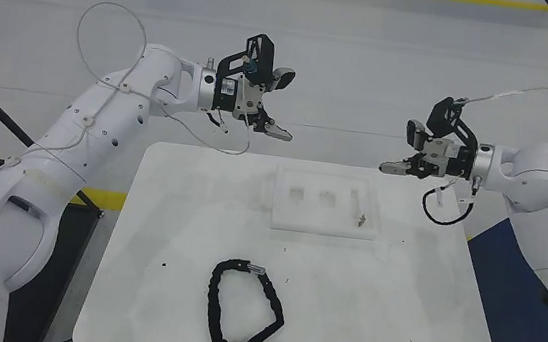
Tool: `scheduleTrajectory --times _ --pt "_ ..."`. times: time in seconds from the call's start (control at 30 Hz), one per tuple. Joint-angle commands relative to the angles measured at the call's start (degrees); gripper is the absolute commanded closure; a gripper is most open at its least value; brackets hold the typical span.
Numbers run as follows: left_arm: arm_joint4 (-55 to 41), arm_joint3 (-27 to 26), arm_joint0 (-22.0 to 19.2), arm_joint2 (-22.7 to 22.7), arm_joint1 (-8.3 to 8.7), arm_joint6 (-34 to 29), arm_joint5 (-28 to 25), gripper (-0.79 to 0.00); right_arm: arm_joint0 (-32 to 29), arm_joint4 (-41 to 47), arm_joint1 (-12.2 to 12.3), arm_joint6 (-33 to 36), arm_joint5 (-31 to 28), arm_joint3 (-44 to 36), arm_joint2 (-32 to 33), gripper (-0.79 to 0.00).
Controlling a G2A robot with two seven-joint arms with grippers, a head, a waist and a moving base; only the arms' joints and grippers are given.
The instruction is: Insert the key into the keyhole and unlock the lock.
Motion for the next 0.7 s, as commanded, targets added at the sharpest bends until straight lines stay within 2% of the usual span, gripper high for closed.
scheduleTrajectory --times 0.0,0.27,0.53,0.67 --pt "0.0 0.0 0.0 0.0 0.0 0.0 0.0 -0.785 0.34 0.16 -0.4 -0.14 -0.43 2.17 -1.21 -0.785" --pt "0.0 0.0 0.0 0.0 0.0 0.0 0.0 -0.785 2.48 0.79 -3.04 -0.08 3.41 10.25 -7.09 -0.785" --pt "0.0 0.0 0.0 0.0 0.0 0.0 0.0 -0.785 4.69 5.3 -6.92 1.85 13.41 17.1 -12.76 -0.785" --pt "0.0 0.0 0.0 0.0 0.0 0.0 0.0 -0.785 5.46 4.23 -8.43 2.85 18.5 19.04 -14.95 -0.785"
